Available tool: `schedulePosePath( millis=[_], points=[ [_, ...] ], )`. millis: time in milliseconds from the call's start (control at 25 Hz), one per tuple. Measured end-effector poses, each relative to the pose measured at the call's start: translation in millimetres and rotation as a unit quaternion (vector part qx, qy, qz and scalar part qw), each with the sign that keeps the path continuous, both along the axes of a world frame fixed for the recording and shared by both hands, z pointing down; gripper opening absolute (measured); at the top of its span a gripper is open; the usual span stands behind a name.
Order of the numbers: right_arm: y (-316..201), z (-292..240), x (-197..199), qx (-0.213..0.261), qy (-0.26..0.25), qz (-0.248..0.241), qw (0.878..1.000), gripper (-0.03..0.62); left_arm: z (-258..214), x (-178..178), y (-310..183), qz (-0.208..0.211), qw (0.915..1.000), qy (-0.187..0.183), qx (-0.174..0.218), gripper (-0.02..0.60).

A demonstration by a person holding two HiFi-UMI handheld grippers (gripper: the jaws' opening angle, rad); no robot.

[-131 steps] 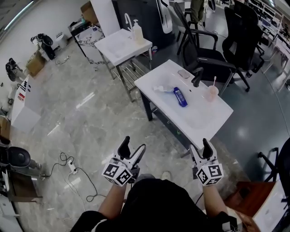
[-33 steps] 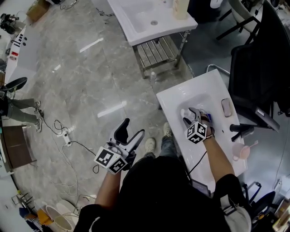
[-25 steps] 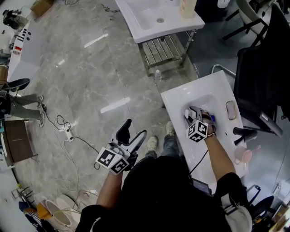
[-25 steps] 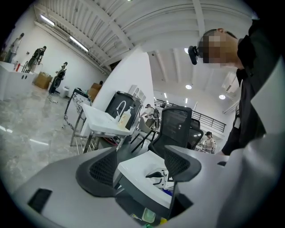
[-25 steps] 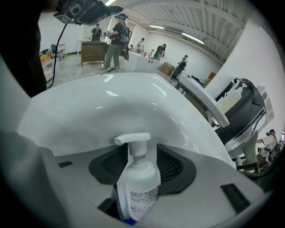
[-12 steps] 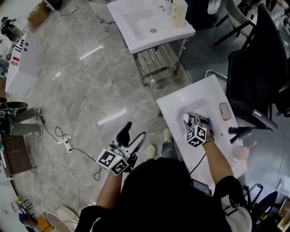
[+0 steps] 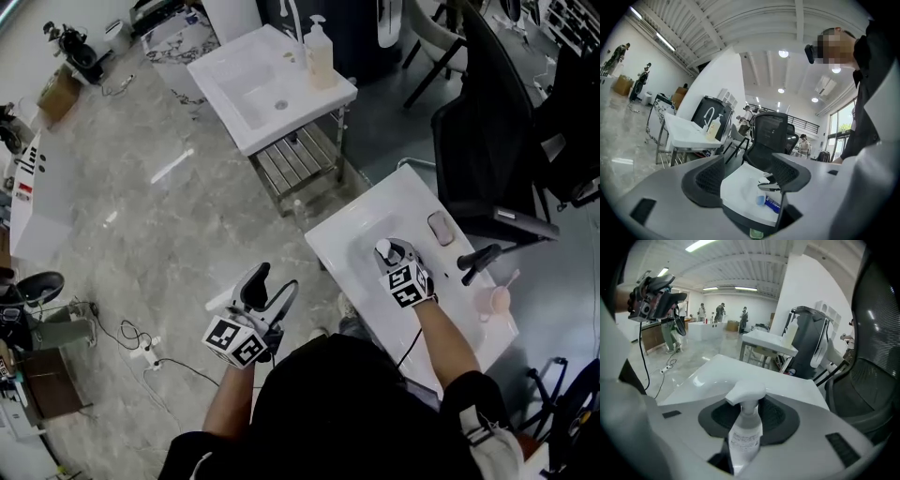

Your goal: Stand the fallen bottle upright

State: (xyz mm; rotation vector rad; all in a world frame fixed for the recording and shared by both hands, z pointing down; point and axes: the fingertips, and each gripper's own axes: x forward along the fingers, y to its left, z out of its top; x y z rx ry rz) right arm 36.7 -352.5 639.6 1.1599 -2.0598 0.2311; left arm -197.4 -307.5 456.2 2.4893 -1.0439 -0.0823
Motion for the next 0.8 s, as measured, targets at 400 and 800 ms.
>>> schedulePosePath(
  millis=[400, 800],
  points=[
    [-55, -89, 36, 0.090, -0.085, 0.080, 0.989, 0.127, -22, 40, -23, 0.068, 0.9965, -0.015, 0.047, 0.328],
    [-118, -109, 65, 0.111, -0.134, 0.150, 0.973, 0.127, -40, 52, -44, 0.066, 0.9962, -0.007, 0.055, 0.328]
  ],
)
